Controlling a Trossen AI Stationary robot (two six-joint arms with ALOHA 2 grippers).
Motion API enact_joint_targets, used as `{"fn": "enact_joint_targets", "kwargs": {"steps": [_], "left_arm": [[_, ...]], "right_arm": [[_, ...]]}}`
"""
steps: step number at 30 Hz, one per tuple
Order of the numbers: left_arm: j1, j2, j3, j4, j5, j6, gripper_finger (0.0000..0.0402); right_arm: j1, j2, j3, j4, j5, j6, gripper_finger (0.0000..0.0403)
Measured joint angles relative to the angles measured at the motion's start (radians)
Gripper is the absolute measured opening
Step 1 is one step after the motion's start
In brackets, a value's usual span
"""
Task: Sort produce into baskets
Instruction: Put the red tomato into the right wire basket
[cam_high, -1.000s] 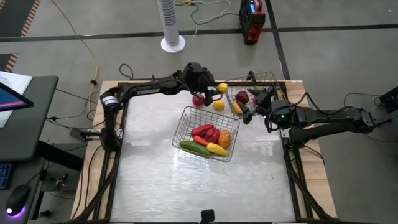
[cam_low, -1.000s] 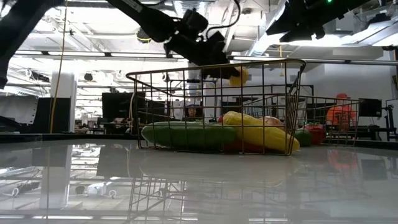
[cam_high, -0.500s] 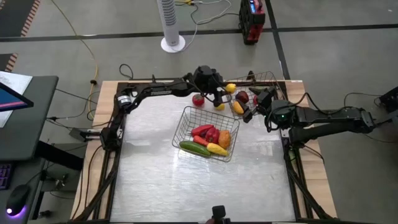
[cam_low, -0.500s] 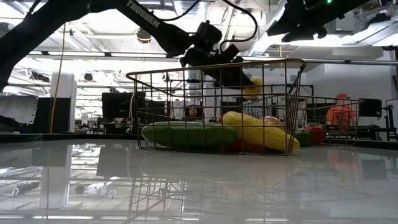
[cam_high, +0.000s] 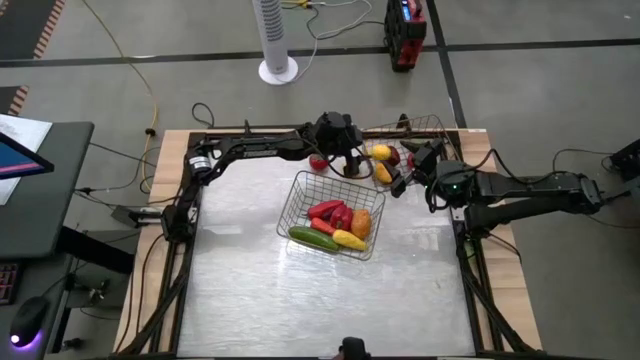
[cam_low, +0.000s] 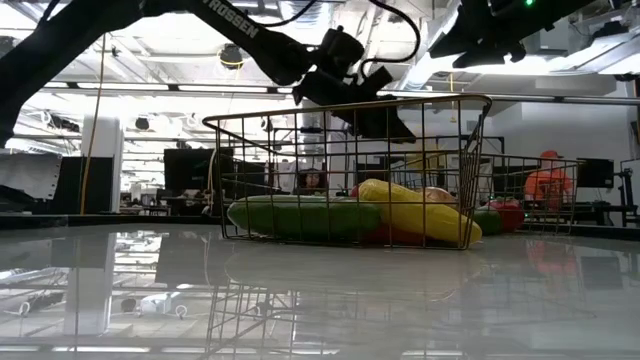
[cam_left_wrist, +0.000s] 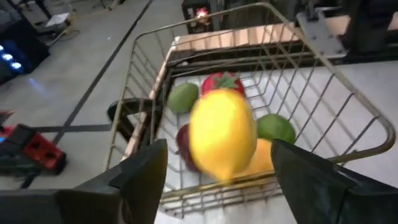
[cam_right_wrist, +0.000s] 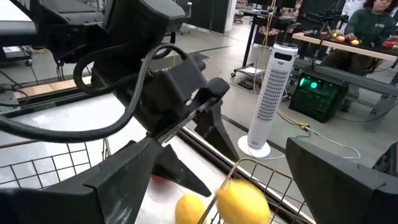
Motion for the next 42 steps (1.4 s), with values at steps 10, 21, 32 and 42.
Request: {"fn": "enact_joint_targets", "kwargs": {"steps": [10, 21, 32, 42], "left_arm": [[0.051, -0.125, 0.016, -0.345, -0.07, 0.171, 0.0269], [0.24, -0.145, -0.081, -0.603, 0.12, 0.163, 0.0241], [0.25, -0.145, -0.22, -0.434, 0.129, 0.214, 0.024], [0.208, -0.116, -0.219, -0.422, 0.114, 0.217, 0.0316]], "right_arm": [[0.0, 0.0, 0.0, -0.053, 0.0, 0.002, 0.0388], [0.002, 0.0, 0.0, -0.047, 0.0, 0.013, 0.0388], [0.001, 0.0, 0.0, -0.045, 0.0, 0.021, 0.0388], [0.0, 0.0, 0.0, -0.043, 0.0, 0.023, 0.0388]]}}
